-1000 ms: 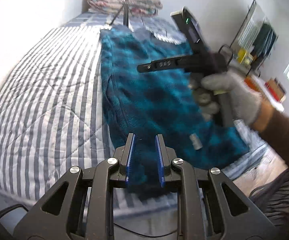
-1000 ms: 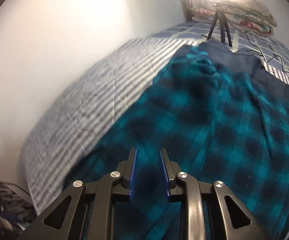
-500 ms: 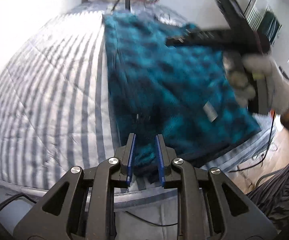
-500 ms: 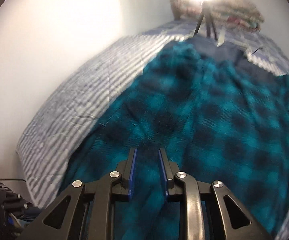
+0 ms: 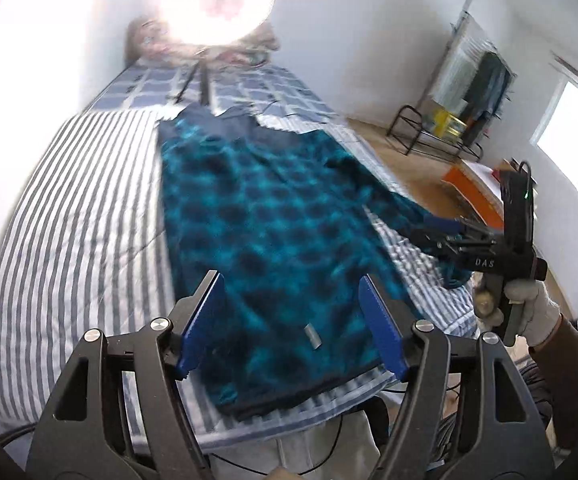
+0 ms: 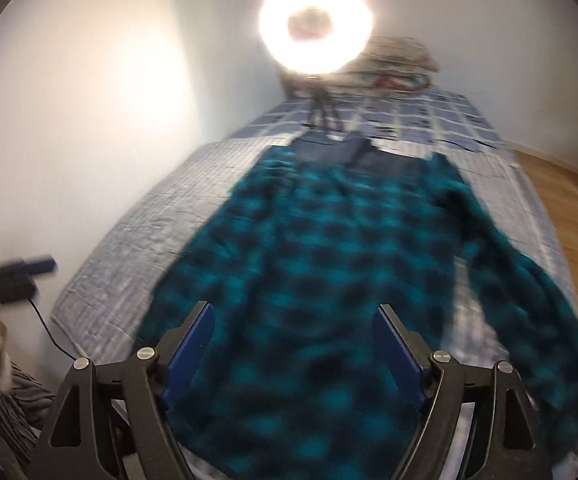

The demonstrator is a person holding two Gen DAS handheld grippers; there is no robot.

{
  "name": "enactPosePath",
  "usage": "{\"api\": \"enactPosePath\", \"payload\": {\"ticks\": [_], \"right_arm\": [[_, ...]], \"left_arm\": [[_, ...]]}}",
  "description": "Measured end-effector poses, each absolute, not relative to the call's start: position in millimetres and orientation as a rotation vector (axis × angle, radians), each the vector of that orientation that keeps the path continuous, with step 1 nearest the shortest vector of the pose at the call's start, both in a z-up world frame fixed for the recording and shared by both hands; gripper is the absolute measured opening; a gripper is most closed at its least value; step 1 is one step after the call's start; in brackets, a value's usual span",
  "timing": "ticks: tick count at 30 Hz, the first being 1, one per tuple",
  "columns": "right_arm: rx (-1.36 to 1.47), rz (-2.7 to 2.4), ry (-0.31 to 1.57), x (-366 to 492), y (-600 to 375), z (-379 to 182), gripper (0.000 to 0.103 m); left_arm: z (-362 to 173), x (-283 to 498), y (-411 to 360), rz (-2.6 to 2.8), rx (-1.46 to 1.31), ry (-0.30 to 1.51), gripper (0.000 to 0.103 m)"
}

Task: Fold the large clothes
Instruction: 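Grasp the jacket sleeve with the right gripper and fold it across the body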

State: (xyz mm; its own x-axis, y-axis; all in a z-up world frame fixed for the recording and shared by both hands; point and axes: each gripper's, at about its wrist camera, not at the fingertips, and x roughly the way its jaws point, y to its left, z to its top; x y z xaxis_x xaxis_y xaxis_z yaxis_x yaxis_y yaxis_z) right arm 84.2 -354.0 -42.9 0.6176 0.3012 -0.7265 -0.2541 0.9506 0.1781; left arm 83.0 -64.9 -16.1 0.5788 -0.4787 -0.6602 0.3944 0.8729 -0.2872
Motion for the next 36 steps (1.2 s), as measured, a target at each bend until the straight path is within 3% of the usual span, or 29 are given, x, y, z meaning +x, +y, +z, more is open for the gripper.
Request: {"api": "enactPosePath", "payload": {"ticks": [18, 30, 32, 33, 34, 36], "right_arm": [[0.463, -0.309, 0.870, 32.8, -616.4, -76.6, 0.076], [0.372, -0.296, 0.993, 75.8, -637.9, -132.8, 0.075], [0.405, -0.265, 1.005, 79.5, -642.7, -140.1, 0.056], [0.439, -0.229, 1.025, 80.3, -645.1, -144.4, 0.028], [0.452, -0.219, 1.030, 79.7, -646.1, -145.7, 0.012], [0.459, -0.198, 1.008, 74.6, -644.0, -138.5, 0.003]], "left_arm": [[-66.1, 133.0, -111.4, -0.590, -0.111, 0.861, 0.072], [-81.3, 134.4, -120.3, -0.599, -0.081, 0.900, 0.072], [-82.7, 135.0, -119.3, -0.596, -0.082, 0.903, 0.072], [-83.2, 135.4, -119.0, -0.595, -0.084, 0.905, 0.072], [-84.0, 135.6, -118.4, -0.592, -0.084, 0.907, 0.072], [-84.8, 136.2, -117.0, -0.590, -0.086, 0.910, 0.072]]}}
